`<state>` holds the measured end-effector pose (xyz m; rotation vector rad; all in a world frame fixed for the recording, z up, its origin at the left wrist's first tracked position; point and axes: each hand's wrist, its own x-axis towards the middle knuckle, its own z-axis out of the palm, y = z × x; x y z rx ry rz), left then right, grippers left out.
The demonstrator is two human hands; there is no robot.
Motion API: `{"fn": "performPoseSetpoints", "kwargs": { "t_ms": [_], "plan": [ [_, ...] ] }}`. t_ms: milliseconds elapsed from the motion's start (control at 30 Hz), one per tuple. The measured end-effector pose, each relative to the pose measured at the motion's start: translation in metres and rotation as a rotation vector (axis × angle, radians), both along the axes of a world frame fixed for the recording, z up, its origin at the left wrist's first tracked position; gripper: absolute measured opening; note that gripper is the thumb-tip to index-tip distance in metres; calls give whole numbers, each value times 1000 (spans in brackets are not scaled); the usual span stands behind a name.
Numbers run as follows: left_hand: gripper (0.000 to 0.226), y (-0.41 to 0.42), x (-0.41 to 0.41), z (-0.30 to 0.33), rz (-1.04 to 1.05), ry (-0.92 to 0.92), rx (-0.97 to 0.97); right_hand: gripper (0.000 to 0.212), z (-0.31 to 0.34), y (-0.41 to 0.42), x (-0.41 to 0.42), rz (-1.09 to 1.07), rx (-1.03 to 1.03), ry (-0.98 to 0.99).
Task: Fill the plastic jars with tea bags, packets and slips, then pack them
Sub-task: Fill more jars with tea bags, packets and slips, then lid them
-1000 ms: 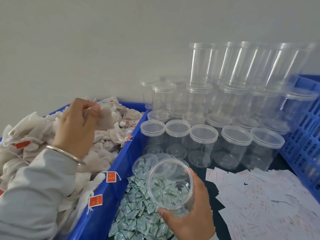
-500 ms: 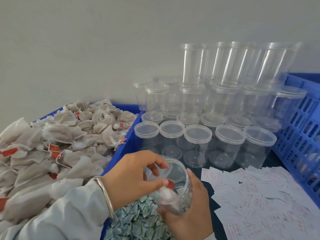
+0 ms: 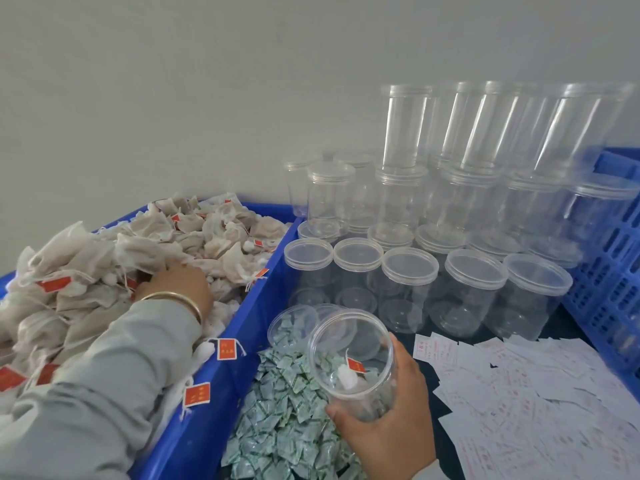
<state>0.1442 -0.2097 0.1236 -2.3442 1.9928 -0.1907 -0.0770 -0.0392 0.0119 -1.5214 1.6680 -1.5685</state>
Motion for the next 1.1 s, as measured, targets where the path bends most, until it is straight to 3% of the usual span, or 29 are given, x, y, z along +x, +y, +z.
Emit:
{"fn": "performPoseSetpoints", "kwargs": {
  "t_ms": [100, 233, 400, 567, 667, 767, 867, 933, 1000, 1100],
  "plan": [
    [27, -1, 0, -2, -38, -29, -30, 109, -1, 1, -2, 18, -2, 19],
    [35, -3, 3, -2, 66, 156, -124, 111, -2, 0, -3, 14, -11, -2],
    [22, -2, 4, 3, 22, 119, -73, 110, -5, 0, -4, 15, -20, 10],
    [29, 6, 9, 12, -94, 133, -371, 110, -3, 0, -3, 17, -26, 22],
    [28, 15, 6, 20, -172, 549, -638, 109, -1, 0, -3, 20, -14, 25],
    [26, 31, -8, 32, -84, 992, -817, 109, 1, -1, -3, 22, 0, 33],
    [24, 48, -25, 41, -130, 1607, -666, 108, 0, 0, -1, 16, -19, 49],
    [27, 58, -33, 45, -263, 1881, -455, 106, -1, 0, 0, 11, -29, 57],
    [32, 67, -41, 46, -413, 1906, -231, 105, -1, 0, 1, 15, -24, 53],
    [32, 84, -59, 41, -578, 1646, -30, 107, 1, -2, -1, 20, 3, 60]
  ]
}}
